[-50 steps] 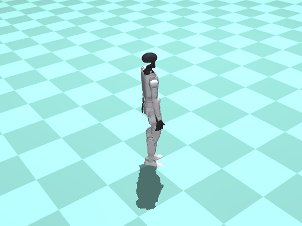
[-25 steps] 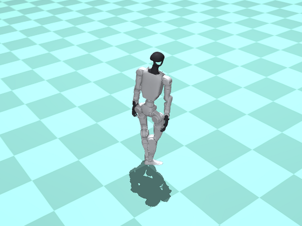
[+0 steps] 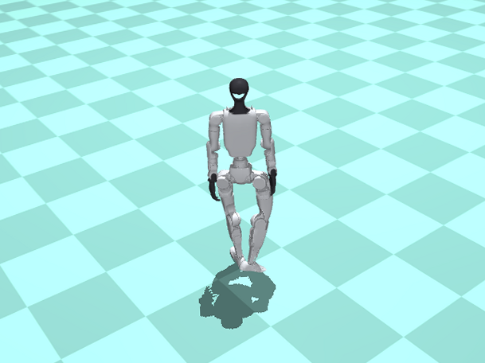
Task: Upper body actions
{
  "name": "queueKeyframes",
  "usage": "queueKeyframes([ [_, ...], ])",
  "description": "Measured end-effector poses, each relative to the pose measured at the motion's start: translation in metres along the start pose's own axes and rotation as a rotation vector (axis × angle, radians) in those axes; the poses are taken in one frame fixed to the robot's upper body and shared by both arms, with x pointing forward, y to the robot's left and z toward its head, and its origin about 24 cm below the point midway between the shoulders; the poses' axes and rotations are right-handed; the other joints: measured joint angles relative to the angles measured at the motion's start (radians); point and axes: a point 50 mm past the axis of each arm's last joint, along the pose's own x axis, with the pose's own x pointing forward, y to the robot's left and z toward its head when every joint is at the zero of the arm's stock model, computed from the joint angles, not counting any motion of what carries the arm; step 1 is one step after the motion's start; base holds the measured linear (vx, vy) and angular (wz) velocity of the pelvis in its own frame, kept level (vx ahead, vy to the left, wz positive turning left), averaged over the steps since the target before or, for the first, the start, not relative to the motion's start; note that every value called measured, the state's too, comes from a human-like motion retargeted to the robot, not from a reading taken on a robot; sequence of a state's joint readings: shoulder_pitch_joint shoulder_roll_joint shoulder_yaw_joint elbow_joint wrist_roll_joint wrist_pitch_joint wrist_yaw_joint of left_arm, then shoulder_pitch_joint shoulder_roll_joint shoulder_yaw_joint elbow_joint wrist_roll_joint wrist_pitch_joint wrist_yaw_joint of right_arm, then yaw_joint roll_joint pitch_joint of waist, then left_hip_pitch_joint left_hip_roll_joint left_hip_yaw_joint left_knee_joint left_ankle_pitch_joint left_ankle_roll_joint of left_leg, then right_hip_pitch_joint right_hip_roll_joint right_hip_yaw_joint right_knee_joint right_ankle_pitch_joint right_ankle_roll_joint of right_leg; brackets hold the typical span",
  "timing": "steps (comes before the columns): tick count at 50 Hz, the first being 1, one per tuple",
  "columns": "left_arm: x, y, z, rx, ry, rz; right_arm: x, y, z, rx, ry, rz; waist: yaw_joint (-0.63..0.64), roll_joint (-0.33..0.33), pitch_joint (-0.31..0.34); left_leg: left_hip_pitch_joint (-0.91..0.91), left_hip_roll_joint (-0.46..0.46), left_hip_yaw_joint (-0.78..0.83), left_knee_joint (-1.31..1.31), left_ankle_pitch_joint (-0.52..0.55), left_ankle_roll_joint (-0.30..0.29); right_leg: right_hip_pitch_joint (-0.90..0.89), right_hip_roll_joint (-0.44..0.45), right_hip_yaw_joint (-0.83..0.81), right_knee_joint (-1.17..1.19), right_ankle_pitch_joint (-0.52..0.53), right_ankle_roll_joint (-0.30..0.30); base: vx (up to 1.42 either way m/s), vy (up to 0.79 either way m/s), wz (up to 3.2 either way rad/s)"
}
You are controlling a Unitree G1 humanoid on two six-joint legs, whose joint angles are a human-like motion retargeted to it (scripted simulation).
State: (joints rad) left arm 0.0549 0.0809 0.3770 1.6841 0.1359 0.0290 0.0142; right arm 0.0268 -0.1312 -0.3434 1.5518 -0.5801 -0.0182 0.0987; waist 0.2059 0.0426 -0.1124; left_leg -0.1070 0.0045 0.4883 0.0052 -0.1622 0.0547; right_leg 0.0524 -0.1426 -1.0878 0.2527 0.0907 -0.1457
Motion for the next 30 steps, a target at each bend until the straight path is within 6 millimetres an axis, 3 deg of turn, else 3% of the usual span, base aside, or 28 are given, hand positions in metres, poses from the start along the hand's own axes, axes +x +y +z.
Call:
queueKeyframes([
  [3, -0.002, -0.007, 0.026, 0.022, -0.093, -0.025, 0.000, -0.001, -0.003, -0.003, 0.014, -0.006, -0.018, -0.001, -0.001, -0.014, -0.002, -0.039, -0.004, 0.014, 0.007, -0.131, -0.078, 0.248, 0.235, -0.015, 0.071, 0.20, -0.19, 1.25],
  [5, -0.004, -0.011, 0.041, 0.042, -0.152, -0.042, 0.000, 0.000, -0.004, -0.027, 0.024, 0.002, -0.051, -0.016, 0.007, -0.020, -0.022, -0.073, -0.011, 0.028, 0.011, -0.223, -0.050, 0.476, 0.307, -0.040, 0.150, 0.16, -0.27, 1.55],
  [8, -0.008, -0.014, 0.064, 0.091, -0.222, -0.047, 0.000, 0.003, -0.004, -0.046, 0.029, -0.001, -0.088, -0.025, 0.019, -0.036, -0.034, -0.152, -0.009, 0.045, 0.014, -0.272, 0.022, 0.642, 0.266, -0.078, 0.203, 0.06, -0.28, 1.38],
  [15, -0.020, -0.008, 0.099, 0.313, -0.273, 0.009, 0.001, 0.012, -0.006, -0.042, 0.023, 0.019, -0.128, -0.086, 0.064, -0.023, -0.105, -0.307, -0.014, 0.069, 0.015, -0.260, 0.075, 0.685, -0.028, -0.134, 0.227, 0.02, -0.25, 1.28],
  [17, -0.022, -0.006, 0.107, 0.369, -0.287, 0.027, 0.001, 0.014, -0.006, -0.063, 0.019, 0.019, -0.131, -0.105, 0.080, -0.005, -0.123, -0.341, -0.019, 0.072, 0.011, -0.242, 0.083, 0.634, -0.085, -0.105, 0.146, 0.01, -0.15, 0.98],
  [19, -0.024, -0.003, 0.112, 0.405, -0.302, 0.037, 0.001, 0.016, -0.005, -0.092, 0.013, 0.020, -0.118, -0.128, 0.086, 0.010, -0.139, -0.355, -0.023, 0.070, 0.004, -0.216, 0.096, 0.622, -0.095, -0.164, 0.134, 0.00, -0.07, 0.48],
  [20, -0.025, -0.002, 0.113, 0.419, -0.307, 0.038, 0.001, 0.017, -0.005, -0.108, 0.012, 0.022, -0.103, -0.140, 0.084, 0.013, -0.145, -0.352, -0.022, 0.066, 0.001, -0.196, 0.079, 0.529, -0.098, -0.175, 0.133, -0.02, -0.05, 0.20],
  [22, -0.024, -0.001, 0.114, 0.443, -0.313, 0.034, 0.002, 0.017, -0.002, -0.133, 0.007, 0.030, -0.085, -0.151, 0.090, 0.017, -0.150, -0.364, -0.009, 0.053, -0.007, -0.222, 0.087, 0.691, -0.065, -0.175, 0.173, -0.07, -0.03, 0.32],
  [25, -0.022, 0.001, 0.108, 0.434, -0.303, 0.029, 0.002, 0.015, 0.000, -0.162, -0.006, 0.022, -0.073, -0.155, 0.080, 0.009, -0.138, -0.367, 0.041, 0.014, -0.028, -0.210, 0.067, 0.632, -0.076, -0.178, 0.176, -0.13, 0.01, 0.09],
  [30, -0.018, 0.012, 0.096, 0.406, -0.282, 0.038, 0.001, 0.005, 0.009, -0.175, -0.037, -0.019, -0.067, -0.155, 0.067, -0.011, -0.127, -0.330, 0.149, -0.023, -0.040, -0.232, 0.066, 0.692, -0.071, -0.162, 0.187, -0.13, 0.08, -0.72],
])
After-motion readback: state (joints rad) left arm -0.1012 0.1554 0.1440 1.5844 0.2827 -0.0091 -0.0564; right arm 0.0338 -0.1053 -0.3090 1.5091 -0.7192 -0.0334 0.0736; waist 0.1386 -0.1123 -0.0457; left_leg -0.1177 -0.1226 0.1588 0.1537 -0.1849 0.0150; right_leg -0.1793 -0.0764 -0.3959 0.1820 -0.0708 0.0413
